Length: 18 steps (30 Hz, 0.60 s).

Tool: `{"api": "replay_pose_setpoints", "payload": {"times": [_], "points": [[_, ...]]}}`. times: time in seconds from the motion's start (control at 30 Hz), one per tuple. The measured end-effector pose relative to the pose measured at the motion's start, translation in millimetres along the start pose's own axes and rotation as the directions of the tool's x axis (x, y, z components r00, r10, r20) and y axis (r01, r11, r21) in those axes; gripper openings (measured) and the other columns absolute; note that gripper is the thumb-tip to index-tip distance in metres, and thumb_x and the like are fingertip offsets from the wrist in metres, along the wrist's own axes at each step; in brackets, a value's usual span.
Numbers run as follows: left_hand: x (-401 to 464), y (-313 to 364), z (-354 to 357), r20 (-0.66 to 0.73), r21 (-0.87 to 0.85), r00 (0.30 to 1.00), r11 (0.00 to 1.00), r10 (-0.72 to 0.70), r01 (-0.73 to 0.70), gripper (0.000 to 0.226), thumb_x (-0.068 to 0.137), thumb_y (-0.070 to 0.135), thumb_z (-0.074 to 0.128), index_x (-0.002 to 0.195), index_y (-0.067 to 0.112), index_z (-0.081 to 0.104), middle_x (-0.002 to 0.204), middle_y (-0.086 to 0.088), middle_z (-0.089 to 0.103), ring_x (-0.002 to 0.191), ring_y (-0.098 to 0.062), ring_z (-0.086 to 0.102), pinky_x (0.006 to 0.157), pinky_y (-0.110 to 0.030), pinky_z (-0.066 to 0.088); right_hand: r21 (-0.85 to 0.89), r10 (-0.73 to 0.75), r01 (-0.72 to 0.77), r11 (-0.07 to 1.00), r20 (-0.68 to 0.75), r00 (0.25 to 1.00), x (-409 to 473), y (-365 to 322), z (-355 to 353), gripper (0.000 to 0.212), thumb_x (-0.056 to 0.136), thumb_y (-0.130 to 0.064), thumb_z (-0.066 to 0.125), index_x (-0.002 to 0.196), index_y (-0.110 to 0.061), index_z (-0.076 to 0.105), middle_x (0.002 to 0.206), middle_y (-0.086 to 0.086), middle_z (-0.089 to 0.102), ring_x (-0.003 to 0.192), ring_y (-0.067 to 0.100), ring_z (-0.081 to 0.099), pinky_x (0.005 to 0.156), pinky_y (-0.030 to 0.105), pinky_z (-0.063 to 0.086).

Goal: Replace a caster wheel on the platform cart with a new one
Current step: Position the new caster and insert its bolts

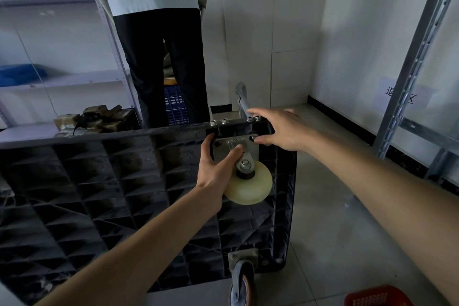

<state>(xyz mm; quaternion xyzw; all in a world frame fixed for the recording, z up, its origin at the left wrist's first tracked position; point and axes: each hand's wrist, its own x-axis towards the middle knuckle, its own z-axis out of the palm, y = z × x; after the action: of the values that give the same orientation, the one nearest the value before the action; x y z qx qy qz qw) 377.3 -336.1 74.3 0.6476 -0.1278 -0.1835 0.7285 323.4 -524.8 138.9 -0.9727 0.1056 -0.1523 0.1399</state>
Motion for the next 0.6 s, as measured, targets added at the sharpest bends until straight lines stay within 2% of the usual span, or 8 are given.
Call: {"api": "replay_pose_setpoints", "payload": {"times": [0.2, 0.4, 0.6], "points": [[2.4, 3.4, 2.0, 0.001, -0.01, 1.0, 1.0, -0.017, 0.017, 0.081, 0.074, 0.045, 0.086, 0.138, 0.058, 0.038, 0.134, 0.004, 0.058, 0.111, -0.023, 0.066, 0.094, -0.049, 0.056, -0.028, -0.04, 0.04, 0.999, 0.008, 0.999, 5.3, 2.7, -0.8, 0.077, 0.085, -0.041, 0.077, 0.151, -0.038, 0.037, 0.154, -0.009, 0.045, 0.143, 0.018, 0.038, 0.109, 0.031, 0.02], [3.5, 5.2, 2.3, -0.013, 0.0, 1.0, 1.0, -0.004, 0.004, 0.078, 0.079, 0.041, 0.082, 0.143, 0.052, 0.038, 0.135, 0.003, 0.056, 0.109, -0.022, 0.066, 0.093, -0.048, 0.057, -0.012, -0.017, 0.017, 1.0, -0.002, 1.0, 9.6, 2.5, -0.7, 0.085, 0.082, -0.04, 0.08, 0.153, -0.04, 0.032, 0.152, -0.008, 0.048, 0.141, 0.021, 0.04, 0.107, 0.031, 0.021], [4.7, 4.4, 2.9, -0.024, 0.013, 1.0, 1.0, -0.009, 0.009, 0.078, 0.077, 0.044, 0.084, 0.14, 0.053, 0.039, 0.133, 0.004, 0.059, 0.108, -0.023, 0.066, 0.092, -0.048, 0.058, -0.018, -0.009, 0.008, 1.0, -0.008, 1.0, 10.5, 1.3, 1.4, 0.086, 0.081, -0.041, 0.081, 0.152, -0.042, 0.033, 0.15, -0.008, 0.051, 0.139, 0.021, 0.043, 0.106, 0.032, 0.021]]}}
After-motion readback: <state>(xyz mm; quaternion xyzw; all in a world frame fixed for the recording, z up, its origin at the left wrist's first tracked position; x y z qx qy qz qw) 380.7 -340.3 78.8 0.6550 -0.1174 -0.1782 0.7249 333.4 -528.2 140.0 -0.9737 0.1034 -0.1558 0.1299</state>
